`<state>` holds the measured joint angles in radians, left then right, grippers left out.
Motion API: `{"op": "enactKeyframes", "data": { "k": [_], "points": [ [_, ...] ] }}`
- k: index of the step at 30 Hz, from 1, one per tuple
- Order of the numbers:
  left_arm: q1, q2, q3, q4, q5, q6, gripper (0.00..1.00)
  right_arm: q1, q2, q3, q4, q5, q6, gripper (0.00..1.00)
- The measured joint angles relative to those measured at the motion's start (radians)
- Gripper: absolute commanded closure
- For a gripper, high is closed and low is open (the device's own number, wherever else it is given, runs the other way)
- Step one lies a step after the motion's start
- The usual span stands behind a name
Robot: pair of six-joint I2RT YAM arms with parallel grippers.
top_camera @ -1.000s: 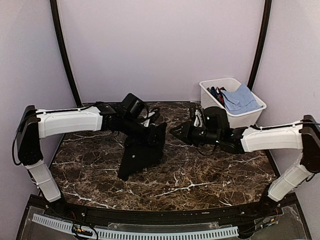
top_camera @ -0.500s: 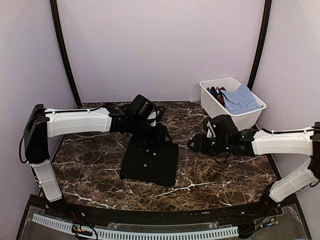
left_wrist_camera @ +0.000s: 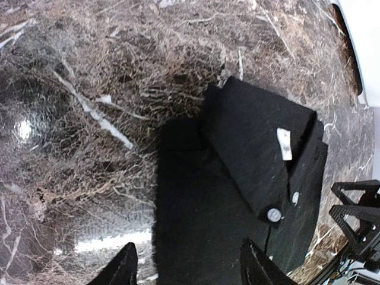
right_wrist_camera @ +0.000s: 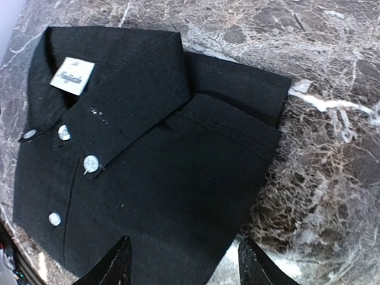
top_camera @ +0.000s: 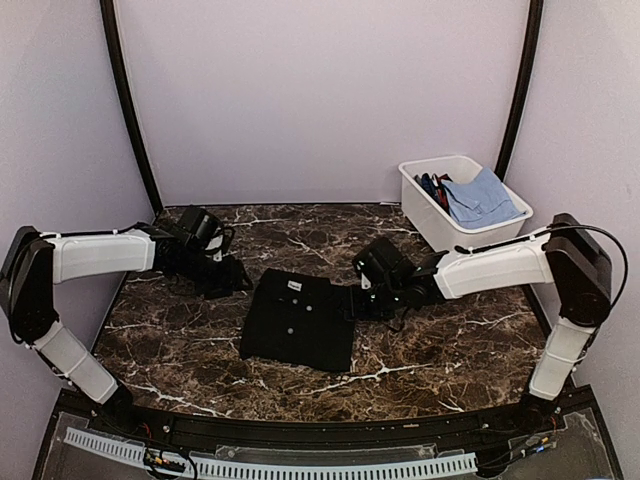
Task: Fold and stack the long sleeve shirts
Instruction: Adjust the square-folded shirt at the center of the board.
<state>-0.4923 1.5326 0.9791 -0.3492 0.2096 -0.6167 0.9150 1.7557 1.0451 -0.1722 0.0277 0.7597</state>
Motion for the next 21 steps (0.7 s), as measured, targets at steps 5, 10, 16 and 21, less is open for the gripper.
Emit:
{"op": "enactKeyframes", "data": {
  "k": [5, 10, 16, 21],
  "points": [
    [0.006, 0.001, -0.038, 0.007, 0.055, 0.04, 0.37, 0.021, 0.08, 0.06, -0.047, 0.039, -0.002, 0.42],
    [0.006, 0.025, -0.057, 0.038, 0.097, 0.06, 0.37, 0.035, 0.109, 0.072, -0.09, 0.066, -0.001, 0.41],
    [-0.006, 0.096, -0.068, 0.072, 0.127, 0.064, 0.38, 0.05, 0.127, 0.092, -0.107, 0.08, 0.0, 0.4],
    [-0.048, 0.155, -0.068, 0.094, 0.134, 0.057, 0.48, 0.067, 0.172, 0.151, -0.119, 0.09, -0.001, 0.44]
  ]
}}
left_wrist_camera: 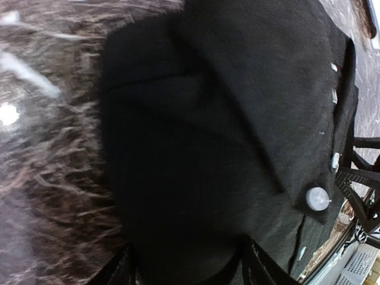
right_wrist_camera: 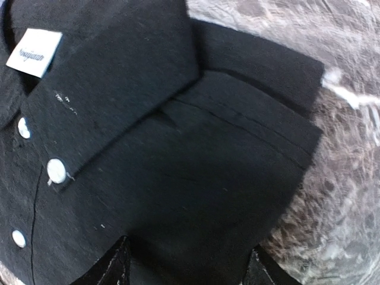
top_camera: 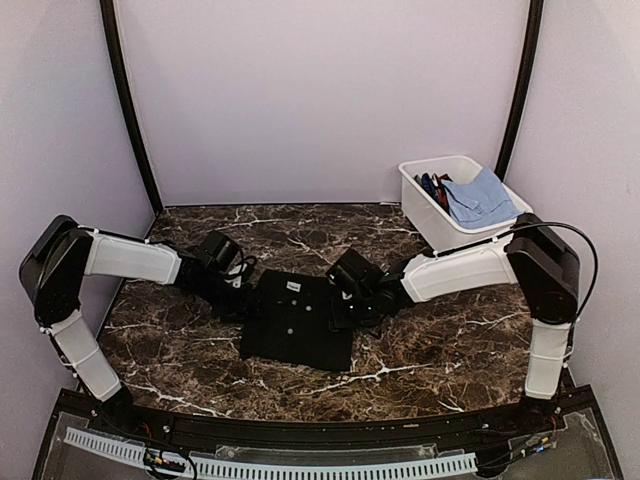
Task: Fold and stack the long sleeve shirts
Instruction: Adjust the square-folded shirt at the center of the board.
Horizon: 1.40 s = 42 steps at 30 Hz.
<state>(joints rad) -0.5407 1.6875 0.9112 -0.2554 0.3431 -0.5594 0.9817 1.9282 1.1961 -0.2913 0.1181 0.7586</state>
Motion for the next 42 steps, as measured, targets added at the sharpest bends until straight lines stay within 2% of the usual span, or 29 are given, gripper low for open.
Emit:
{"op": "enactKeyframes", "data": {
  "k": [1, 2, 6, 8, 9, 12, 18, 19, 20, 21, 22, 23, 24, 25, 27, 30, 33, 37, 42],
  "points": [
    [-0.011, 0.007, 0.004, 0.005, 0.0, -0.002, 0.5, 0.005, 0.012, 0.016, -0.003, 0.007, -0.003, 0.49],
    [-0.021, 0.013, 0.006, 0.009, -0.002, -0.009, 0.57, 0.008, 0.023, 0.03, -0.006, 0.01, -0.004, 0.56],
    [-0.068, 0.042, 0.03, 0.014, -0.023, -0.036, 0.83, 0.018, 0.055, 0.067, -0.018, 0.025, -0.013, 0.89],
    [-0.085, 0.048, 0.038, 0.012, -0.039, -0.047, 0.91, 0.019, 0.065, 0.082, -0.034, 0.031, -0.016, 0.99],
    [-0.093, 0.048, 0.044, 0.008, -0.05, -0.052, 0.93, 0.019, 0.069, 0.095, -0.045, 0.032, -0.019, 1.0],
    [-0.107, 0.043, 0.076, -0.031, -0.087, -0.051, 1.0, 0.021, 0.072, 0.132, -0.092, 0.035, -0.041, 1.0],
    [-0.13, -0.061, 0.14, -0.143, -0.17, -0.062, 1.0, 0.023, 0.062, 0.205, -0.157, 0.039, -0.085, 1.0],
    [-0.134, -0.08, 0.146, -0.154, -0.179, -0.063, 0.97, 0.023, 0.055, 0.212, -0.165, 0.039, -0.092, 1.0],
    [-0.139, -0.104, 0.153, -0.168, -0.189, -0.065, 0.94, 0.023, 0.046, 0.216, -0.169, 0.039, -0.097, 1.0],
    [-0.146, -0.124, 0.157, -0.178, -0.199, -0.068, 0.82, 0.024, 0.033, 0.218, -0.174, 0.039, -0.102, 1.0],
    [-0.15, -0.137, 0.159, -0.189, -0.206, -0.072, 0.74, 0.024, 0.019, 0.218, -0.18, 0.038, -0.109, 1.0],
    [-0.156, -0.147, 0.16, -0.197, -0.212, -0.079, 0.6, 0.024, 0.008, 0.217, -0.184, 0.037, -0.114, 1.0],
    [-0.159, -0.153, 0.16, -0.206, -0.222, -0.082, 0.54, 0.024, -0.006, 0.212, -0.182, 0.037, -0.12, 1.0],
    [-0.162, -0.153, 0.159, -0.213, -0.23, -0.086, 0.45, 0.022, -0.024, 0.196, -0.175, 0.034, -0.125, 1.0],
    [-0.165, -0.153, 0.15, -0.218, -0.244, -0.091, 0.39, 0.011, -0.063, 0.134, -0.151, 0.017, -0.133, 0.84],
    [-0.161, -0.153, 0.133, -0.22, -0.259, -0.099, 0.38, -0.022, -0.114, 0.006, -0.126, -0.009, -0.138, 0.61],
    [-0.147, -0.151, 0.124, -0.219, -0.259, -0.096, 0.41, -0.069, -0.138, -0.102, -0.13, -0.016, -0.133, 0.48],
    [-0.128, -0.143, 0.122, -0.215, -0.255, -0.088, 0.5, -0.09, -0.182, -0.153, -0.154, -0.003, -0.13, 0.46],
    [-0.119, -0.141, 0.122, -0.191, -0.22, -0.079, 0.63, -0.073, -0.281, -0.14, -0.161, 0.024, -0.121, 0.54]
  ]
}}
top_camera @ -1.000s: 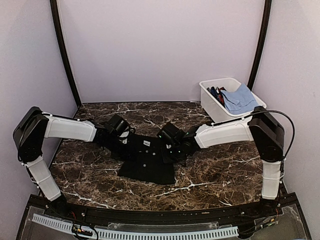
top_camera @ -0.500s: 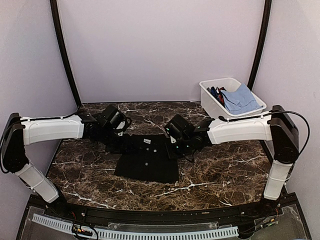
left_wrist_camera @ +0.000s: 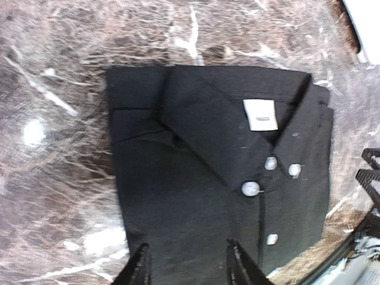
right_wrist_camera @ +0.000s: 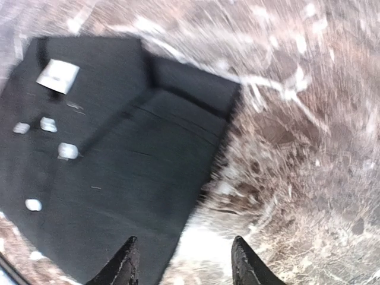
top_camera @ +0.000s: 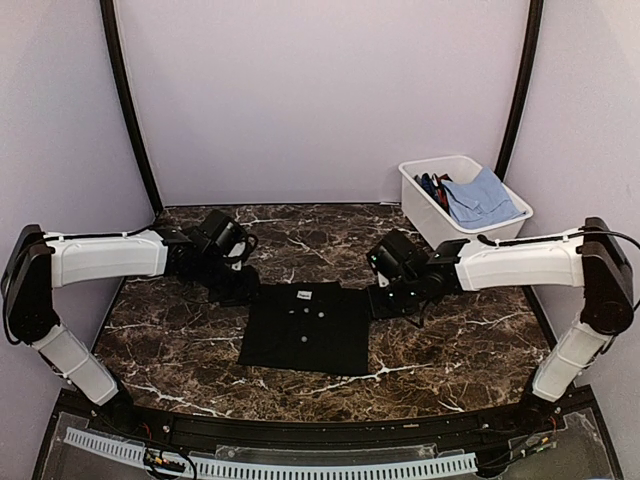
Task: Fold and stack the long sleeve shirts
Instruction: Adjust the square-folded shirt at the center of the board, then smooth out the square-folded shirt at the center of the board.
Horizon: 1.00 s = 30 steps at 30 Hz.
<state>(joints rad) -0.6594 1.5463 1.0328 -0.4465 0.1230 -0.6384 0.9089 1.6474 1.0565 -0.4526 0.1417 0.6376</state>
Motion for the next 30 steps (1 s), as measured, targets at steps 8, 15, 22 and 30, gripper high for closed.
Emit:
{"op": "enactKeyframes", "data": {
  "k": [8, 15, 22, 30],
  "points": [
    [0.0, 0.056, -0.002, 0.111, 0.103, -0.027, 0.68, 0.034, 0.05, 0.134, 0.027, 0.012, -0.006, 0.69],
    [0.028, 0.171, -0.002, 0.201, 0.109, -0.051, 0.7, 0.0, 0.22, 0.211, 0.092, 0.003, -0.028, 0.73],
    [0.094, 0.268, -0.004, 0.268, 0.105, -0.053, 0.7, -0.039, 0.328, 0.211, 0.124, -0.004, -0.04, 0.72],
    [0.1, 0.272, 0.003, 0.289, 0.083, -0.053, 0.66, -0.04, 0.301, 0.192, 0.135, -0.026, -0.077, 0.66]
  ]
}}
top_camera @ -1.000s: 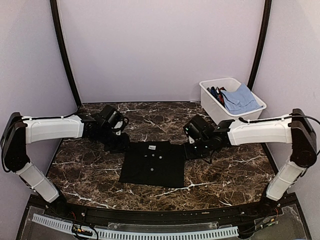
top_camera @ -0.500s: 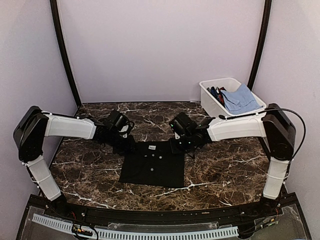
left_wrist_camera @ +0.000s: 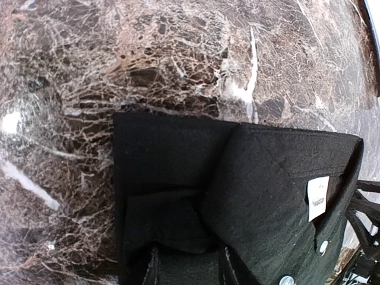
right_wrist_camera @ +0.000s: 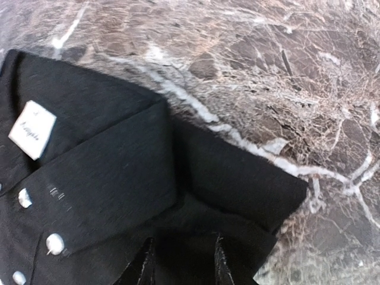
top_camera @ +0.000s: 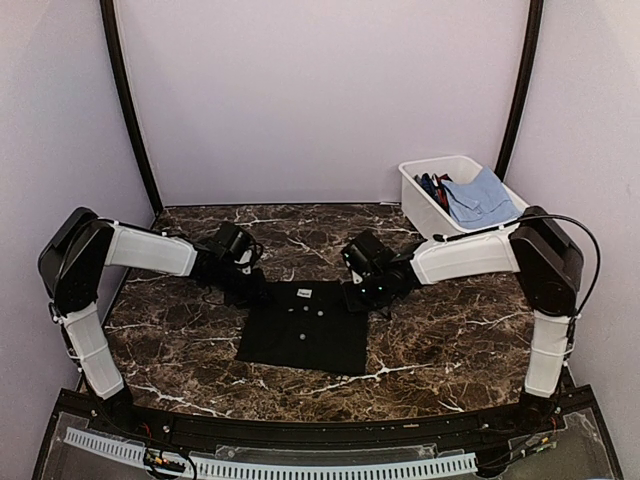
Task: Fold and stack the long sleeve shirts
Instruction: Smooth out the square-folded shirt at the center of the board, then move the square-folded shirt to the corner of the board.
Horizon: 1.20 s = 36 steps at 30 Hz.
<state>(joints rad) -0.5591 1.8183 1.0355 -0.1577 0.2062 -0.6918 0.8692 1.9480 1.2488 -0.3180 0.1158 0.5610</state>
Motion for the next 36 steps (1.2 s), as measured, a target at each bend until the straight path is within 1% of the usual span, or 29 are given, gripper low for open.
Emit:
{"op": "enactKeyframes", "data": {
  "k": [5, 8, 11, 14, 16, 19, 24, 26, 31, 36],
  "points": [
    [-0.029, -0.007, 0.052, -0.068, -0.063, 0.003, 0.63, 0.0, -0.116, -0.024, -0.03, -0.011, -0.027, 0.62],
    [-0.084, -0.035, 0.098, -0.107, -0.114, 0.001, 0.57, -0.004, -0.229, -0.051, -0.034, -0.003, -0.031, 0.58],
    [-0.157, -0.065, 0.146, -0.118, -0.14, -0.005, 0.54, -0.006, -0.352, -0.095, -0.028, 0.019, -0.027, 0.53],
    [-0.24, -0.058, 0.225, -0.122, -0.16, -0.023, 0.52, -0.008, -0.483, -0.16, -0.028, 0.053, -0.021, 0.44],
    [-0.28, -0.038, 0.272, -0.122, -0.166, -0.035, 0.52, -0.011, -0.556, -0.193, -0.035, 0.079, -0.011, 0.36],
    [-0.34, 0.031, 0.349, -0.115, -0.169, -0.056, 0.52, -0.013, -0.666, -0.24, -0.043, 0.116, -0.001, 0.23],
    [-0.388, 0.168, 0.43, -0.113, -0.17, -0.082, 0.52, -0.013, -0.85, -0.304, -0.046, 0.163, 0.017, 0.11],
    [-0.396, 0.211, 0.45, -0.114, -0.17, -0.089, 0.52, -0.013, -0.907, -0.318, -0.045, 0.174, 0.019, 0.08],
    [-0.413, 0.298, 0.524, -0.12, -0.18, -0.112, 0.52, -0.014, -0.999, -0.353, -0.05, 0.2, 0.022, 0.06],
    [-0.417, 0.332, 0.548, -0.119, -0.228, -0.158, 0.52, -0.014, -1.054, -0.373, -0.07, 0.215, 0.021, 0.05]
  ]
}}
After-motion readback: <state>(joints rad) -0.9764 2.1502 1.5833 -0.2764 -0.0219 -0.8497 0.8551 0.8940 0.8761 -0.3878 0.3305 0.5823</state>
